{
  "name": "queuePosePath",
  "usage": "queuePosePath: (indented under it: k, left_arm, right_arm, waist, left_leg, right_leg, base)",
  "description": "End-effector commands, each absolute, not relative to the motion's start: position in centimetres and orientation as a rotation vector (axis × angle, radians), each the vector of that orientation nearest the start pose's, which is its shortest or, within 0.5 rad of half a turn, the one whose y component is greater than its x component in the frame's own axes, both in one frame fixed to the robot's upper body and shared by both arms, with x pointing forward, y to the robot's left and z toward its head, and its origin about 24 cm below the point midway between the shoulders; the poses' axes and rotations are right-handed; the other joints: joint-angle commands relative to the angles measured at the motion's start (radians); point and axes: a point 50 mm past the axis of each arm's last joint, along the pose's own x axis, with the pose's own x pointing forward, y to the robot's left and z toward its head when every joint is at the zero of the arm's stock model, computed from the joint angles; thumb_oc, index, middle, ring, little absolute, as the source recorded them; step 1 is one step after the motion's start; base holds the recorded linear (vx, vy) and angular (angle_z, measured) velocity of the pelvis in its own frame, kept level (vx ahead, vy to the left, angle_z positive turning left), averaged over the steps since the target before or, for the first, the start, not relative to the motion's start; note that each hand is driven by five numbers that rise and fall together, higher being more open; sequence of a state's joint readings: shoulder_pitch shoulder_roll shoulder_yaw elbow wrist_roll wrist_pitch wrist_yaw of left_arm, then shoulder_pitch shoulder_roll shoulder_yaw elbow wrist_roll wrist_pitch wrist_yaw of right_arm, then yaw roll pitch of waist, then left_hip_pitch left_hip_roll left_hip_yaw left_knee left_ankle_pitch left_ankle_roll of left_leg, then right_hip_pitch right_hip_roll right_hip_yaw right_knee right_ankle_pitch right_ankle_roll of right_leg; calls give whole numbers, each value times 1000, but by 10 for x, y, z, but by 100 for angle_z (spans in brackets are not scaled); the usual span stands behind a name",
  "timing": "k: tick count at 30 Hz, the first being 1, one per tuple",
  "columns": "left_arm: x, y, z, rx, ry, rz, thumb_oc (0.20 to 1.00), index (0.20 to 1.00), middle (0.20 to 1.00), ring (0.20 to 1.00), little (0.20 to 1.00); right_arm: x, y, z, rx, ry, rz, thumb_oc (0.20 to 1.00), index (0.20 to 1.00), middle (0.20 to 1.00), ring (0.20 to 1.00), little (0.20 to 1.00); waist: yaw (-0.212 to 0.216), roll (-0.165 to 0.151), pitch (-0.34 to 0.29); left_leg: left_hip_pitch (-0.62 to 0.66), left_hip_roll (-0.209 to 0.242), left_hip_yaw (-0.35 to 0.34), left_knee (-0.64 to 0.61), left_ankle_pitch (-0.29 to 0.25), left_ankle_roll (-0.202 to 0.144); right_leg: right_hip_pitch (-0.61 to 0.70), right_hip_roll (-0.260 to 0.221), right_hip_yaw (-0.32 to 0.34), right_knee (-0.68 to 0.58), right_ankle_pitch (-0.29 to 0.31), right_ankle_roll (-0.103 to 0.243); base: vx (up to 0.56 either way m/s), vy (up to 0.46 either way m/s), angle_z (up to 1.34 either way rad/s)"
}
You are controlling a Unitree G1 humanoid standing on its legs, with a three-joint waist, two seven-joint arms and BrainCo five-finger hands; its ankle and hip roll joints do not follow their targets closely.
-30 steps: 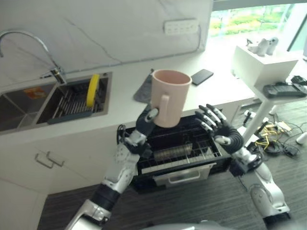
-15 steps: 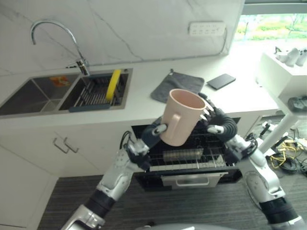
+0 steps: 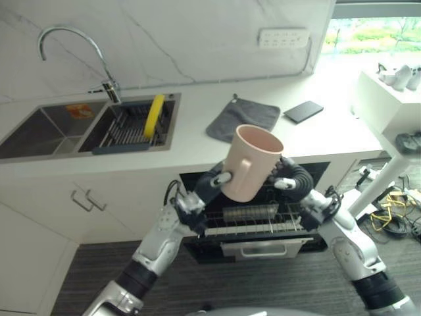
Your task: Place the dishes in the dishwasher.
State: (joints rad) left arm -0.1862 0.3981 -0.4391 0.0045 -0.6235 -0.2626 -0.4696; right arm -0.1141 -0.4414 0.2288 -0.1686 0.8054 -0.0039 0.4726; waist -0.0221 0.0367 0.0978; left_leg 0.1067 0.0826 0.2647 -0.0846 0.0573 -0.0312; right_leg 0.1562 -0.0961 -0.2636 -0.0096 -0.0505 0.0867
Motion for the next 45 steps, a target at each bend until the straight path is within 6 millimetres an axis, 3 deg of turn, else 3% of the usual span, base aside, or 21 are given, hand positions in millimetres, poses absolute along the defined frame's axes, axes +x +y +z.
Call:
queuePosePath:
  k: [1, 21, 45]
  left_arm:
    - [262, 98, 109, -67, -361, -898, 200, 200, 200, 200, 200]
    - [264, 100, 89, 56, -285, -848, 200, 200, 200, 200, 200]
    - [266, 88, 89, 79, -274, -877, 200, 200, 200, 200, 200]
  right_arm:
    - [252, -125, 151, 294, -363, 907, 1000, 1000, 1000, 1000, 1000]
    - [250, -114, 154, 287, -366, 974, 1000, 1000, 1000, 1000, 1000]
    - [250, -88, 162, 286, -369, 1054, 1000, 1000, 1000, 1000, 1000]
  waist:
    - [-8, -36, 9]
    - [-2, -32, 7]
    - [12, -26, 3]
  left_leg:
    - [48, 40, 6, 101, -131, -32]
    - [51, 35, -5, 99, -131, -28]
    - [55, 32, -12, 89, -127, -23]
  right_leg:
    - [-15, -77, -3, 17, 5, 58]
    - [-11, -76, 4, 16, 5, 57]
    - [-7, -80, 3, 15, 6, 58]
  base:
    - [0, 0, 0]
    - [0, 0, 0]
    - [0, 0, 0]
